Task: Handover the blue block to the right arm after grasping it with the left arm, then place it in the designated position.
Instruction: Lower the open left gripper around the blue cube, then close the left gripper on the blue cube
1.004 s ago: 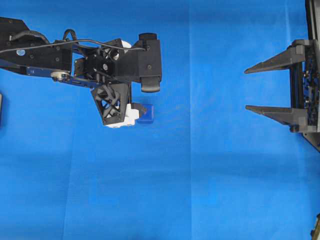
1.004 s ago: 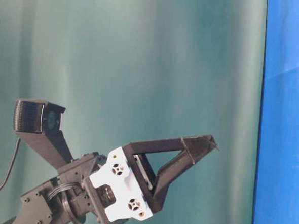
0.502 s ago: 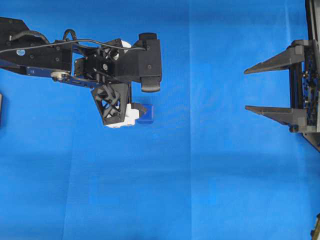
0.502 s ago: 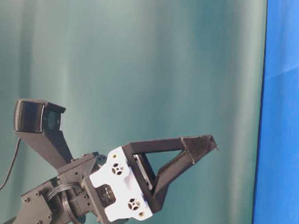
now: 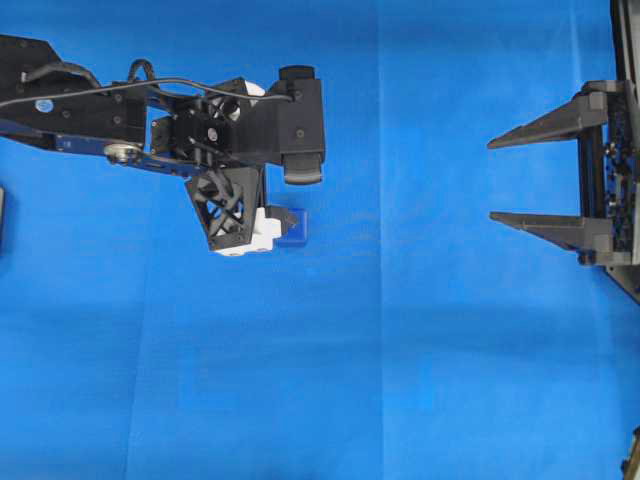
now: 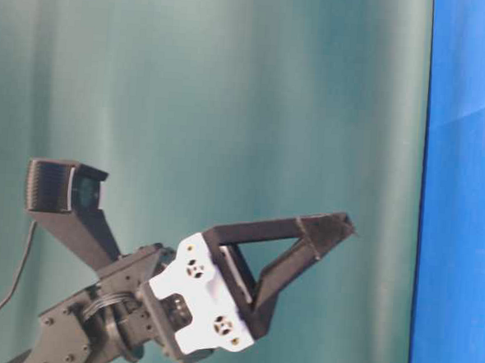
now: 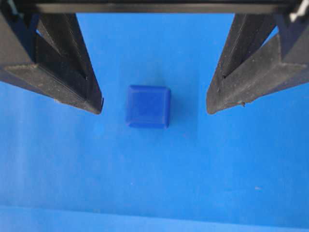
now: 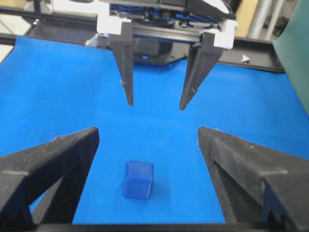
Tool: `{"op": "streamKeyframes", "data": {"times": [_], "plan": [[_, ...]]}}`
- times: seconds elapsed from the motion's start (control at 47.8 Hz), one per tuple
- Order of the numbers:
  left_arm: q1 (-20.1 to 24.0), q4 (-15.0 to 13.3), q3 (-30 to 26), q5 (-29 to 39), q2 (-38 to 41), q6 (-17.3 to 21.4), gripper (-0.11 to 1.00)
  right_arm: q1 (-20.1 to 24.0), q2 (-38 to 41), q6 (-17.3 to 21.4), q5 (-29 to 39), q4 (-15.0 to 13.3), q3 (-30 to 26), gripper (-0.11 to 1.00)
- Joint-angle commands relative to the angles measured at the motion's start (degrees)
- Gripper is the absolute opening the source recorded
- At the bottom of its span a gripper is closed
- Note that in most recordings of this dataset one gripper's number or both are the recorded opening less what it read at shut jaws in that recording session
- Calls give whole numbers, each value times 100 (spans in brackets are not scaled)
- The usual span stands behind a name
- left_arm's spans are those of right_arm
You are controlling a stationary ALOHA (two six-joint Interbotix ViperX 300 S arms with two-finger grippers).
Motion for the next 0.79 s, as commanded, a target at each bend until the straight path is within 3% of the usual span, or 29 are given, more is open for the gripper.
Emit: {"op": "streamKeyframes", "data": {"times": [0.0, 0.523, 0.774], "plan": [[0, 9, 9, -149, -9, -9, 91, 9, 26, -9, -9, -9, -149, 96], [-35, 9, 949, -1854, 483, -35, 91, 9, 185, -18, -9, -9, -123, 96], [-26, 9, 967, -2153, 1002, -35, 91, -18, 229, -18, -9, -9, -114, 96]]}}
